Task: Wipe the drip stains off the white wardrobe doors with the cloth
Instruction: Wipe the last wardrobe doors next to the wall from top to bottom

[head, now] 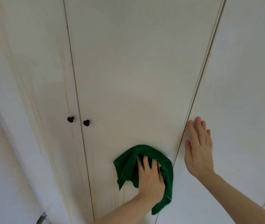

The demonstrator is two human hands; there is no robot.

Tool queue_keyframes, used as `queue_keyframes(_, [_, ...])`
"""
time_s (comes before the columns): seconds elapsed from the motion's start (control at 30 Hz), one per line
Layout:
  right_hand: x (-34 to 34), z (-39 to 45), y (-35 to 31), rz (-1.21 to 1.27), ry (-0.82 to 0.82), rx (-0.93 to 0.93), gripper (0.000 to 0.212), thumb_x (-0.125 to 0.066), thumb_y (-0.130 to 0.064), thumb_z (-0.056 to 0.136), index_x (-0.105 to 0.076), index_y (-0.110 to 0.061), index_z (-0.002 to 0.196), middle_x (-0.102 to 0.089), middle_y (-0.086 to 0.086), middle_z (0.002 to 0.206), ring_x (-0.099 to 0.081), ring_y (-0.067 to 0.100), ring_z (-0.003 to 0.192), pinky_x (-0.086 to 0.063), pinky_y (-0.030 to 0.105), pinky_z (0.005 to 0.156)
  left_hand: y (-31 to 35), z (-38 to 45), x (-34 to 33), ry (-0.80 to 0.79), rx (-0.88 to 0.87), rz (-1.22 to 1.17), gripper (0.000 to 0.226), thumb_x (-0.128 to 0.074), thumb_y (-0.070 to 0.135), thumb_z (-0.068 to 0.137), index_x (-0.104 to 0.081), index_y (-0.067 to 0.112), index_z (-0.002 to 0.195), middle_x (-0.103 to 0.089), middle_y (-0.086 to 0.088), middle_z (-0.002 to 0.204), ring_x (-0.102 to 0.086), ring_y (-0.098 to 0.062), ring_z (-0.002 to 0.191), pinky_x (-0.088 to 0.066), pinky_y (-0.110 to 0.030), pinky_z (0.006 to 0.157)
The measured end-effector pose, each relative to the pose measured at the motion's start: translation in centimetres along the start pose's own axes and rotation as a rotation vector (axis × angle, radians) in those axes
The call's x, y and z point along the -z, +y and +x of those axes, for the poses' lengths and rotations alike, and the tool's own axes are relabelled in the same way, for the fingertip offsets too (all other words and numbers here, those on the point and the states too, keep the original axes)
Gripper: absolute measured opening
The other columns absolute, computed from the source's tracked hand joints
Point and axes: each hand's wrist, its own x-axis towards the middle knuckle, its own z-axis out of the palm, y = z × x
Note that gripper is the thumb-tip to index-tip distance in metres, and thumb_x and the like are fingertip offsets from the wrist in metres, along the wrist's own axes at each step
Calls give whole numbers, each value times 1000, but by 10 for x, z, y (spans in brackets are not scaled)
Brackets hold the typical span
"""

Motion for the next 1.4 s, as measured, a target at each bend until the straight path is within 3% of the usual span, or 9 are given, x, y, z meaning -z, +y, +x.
queue_keyframes(0.07, [5, 0, 0, 46, -10, -8, 62, -33, -8, 102, -22, -13, 163, -7, 2, 173, -2, 23, 160, -2, 49, 129, 2, -3, -4, -57, -16, -37, 56, -32, 29, 94, -33, 22, 149, -26, -8, 156, -37, -36, 139, -27, -49, 121])
queue_keyframes(0.2, [16, 1, 0, 103, -27, 9, 59, -32, -9, 103, -28, -15, 161, -13, 0, 172, -6, 20, 160, -12, 54, 128, -1, 1, 5, 21, -182, -16, 46, -41, 33, 98, -40, 27, 143, -31, -2, 156, -51, -29, 125, -51, -39, 101])
queue_keyframes(0.4, [37, 10, -3, 101, 56, 15, 55, -38, -12, 103, -37, -14, 158, -27, 4, 166, -30, 26, 151, -26, 52, 122, 18, 53, 55, 137, -378, 89, 54, -47, 31, 93, -40, 21, 146, -33, -3, 156, -35, -31, 142, -42, -41, 110])
queue_keyframes(0.7, [26, 13, 2, 30, 73, -38, 57, -35, -11, 102, -33, -13, 159, -17, 8, 170, -13, 25, 159, -13, 59, 126, 9, 58, 36, 71, -526, 197, 51, -52, 31, 92, -47, 23, 142, -43, 1, 151, -46, -23, 132, -36, -37, 117])
queue_keyframes(0.83, [20, 11, 2, -8, 55, -49, 60, -35, -10, 102, -27, -13, 162, -10, 7, 172, -4, 24, 160, -6, 54, 128, -21, 37, 8, -59, -540, 168, 54, -48, 27, 91, -42, 29, 145, -40, 8, 153, -47, -19, 132, -42, -33, 111])
queue_keyframes(1.0, [18, 10, 7, -72, 23, -47, 66, -36, -9, 100, -20, -15, 163, -3, 4, 172, 0, 24, 160, -4, 53, 128, -49, 6, -21, -299, -515, 190, 67, -65, 29, 84, -39, 32, 145, -33, 13, 152, -51, -15, 129, -53, -31, 93])
queue_keyframes(1.13, [21, 10, 7, -87, 9, -46, 69, -37, -8, 98, -18, -16, 164, -2, 1, 172, 0, 22, 160, -5, 52, 129, -56, -9, -24, -490, -527, 288, 70, -57, 20, 92, -22, 24, 152, -23, 6, 157, -31, -22, 142, -39, -43, 110])
queue_keyframes(1.27, [28, 10, 4, -93, -15, -38, 70, -38, -6, 98, -18, -17, 164, -4, 4, 173, 0, 22, 160, -9, 54, 128, -55, -13, -18, -478, -475, 238, 78, -53, 19, 94, -8, 27, 158, -8, 6, 165, -29, -22, 145, -36, -41, 116])
queue_keyframes(1.4, [34, 9, -9, -25, -17, -68, 77, -50, 4, 97, -19, -17, 164, -4, 6, 173, -1, 22, 160, -14, 53, 128, -55, -17, 9, -331, -306, 137, 71, -45, 23, 100, -6, 29, 160, 1, 6, 168, -26, -21, 147, -27, -36, 120])
